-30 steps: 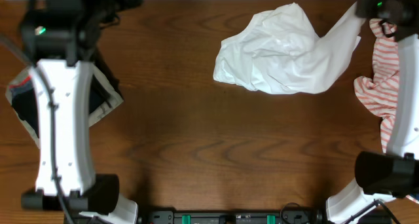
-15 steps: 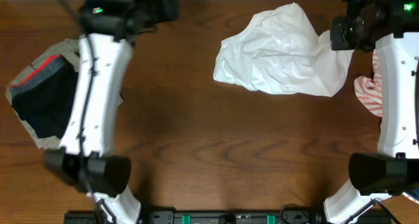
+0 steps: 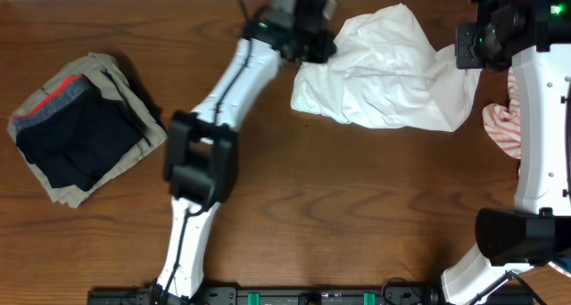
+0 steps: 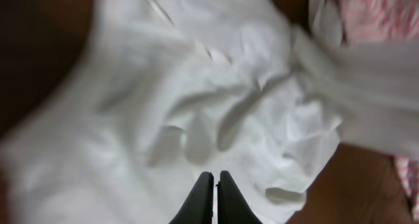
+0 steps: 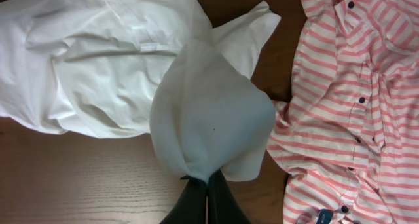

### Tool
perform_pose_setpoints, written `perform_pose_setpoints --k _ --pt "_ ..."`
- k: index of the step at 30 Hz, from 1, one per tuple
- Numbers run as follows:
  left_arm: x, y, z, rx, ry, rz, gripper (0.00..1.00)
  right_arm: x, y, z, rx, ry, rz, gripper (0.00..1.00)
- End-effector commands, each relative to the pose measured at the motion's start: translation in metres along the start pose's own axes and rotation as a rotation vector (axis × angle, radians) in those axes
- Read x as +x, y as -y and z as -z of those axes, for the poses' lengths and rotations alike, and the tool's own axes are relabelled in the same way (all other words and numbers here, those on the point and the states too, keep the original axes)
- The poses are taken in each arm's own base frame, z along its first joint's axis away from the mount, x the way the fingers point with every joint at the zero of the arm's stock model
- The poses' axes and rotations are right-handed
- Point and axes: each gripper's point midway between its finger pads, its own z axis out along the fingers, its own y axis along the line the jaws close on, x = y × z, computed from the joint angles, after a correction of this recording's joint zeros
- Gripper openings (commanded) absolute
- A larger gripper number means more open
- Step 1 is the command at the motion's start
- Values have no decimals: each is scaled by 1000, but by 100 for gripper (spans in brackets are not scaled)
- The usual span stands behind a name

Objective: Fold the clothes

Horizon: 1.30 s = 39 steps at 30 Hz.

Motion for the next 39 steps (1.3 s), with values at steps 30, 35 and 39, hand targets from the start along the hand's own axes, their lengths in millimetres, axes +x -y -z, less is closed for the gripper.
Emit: perform_pose_setpoints --k 30,35,39 --pt "239 -46 56 -292 -977 650 6 10 5 6 18 -26 -13 1" --pt "249 -39 93 -271 -1108 642 6 10 5 6 18 -29 -2 1" --pt "237 -36 111 -311 -1075 594 6 10 7 6 20 -28 -3 1"
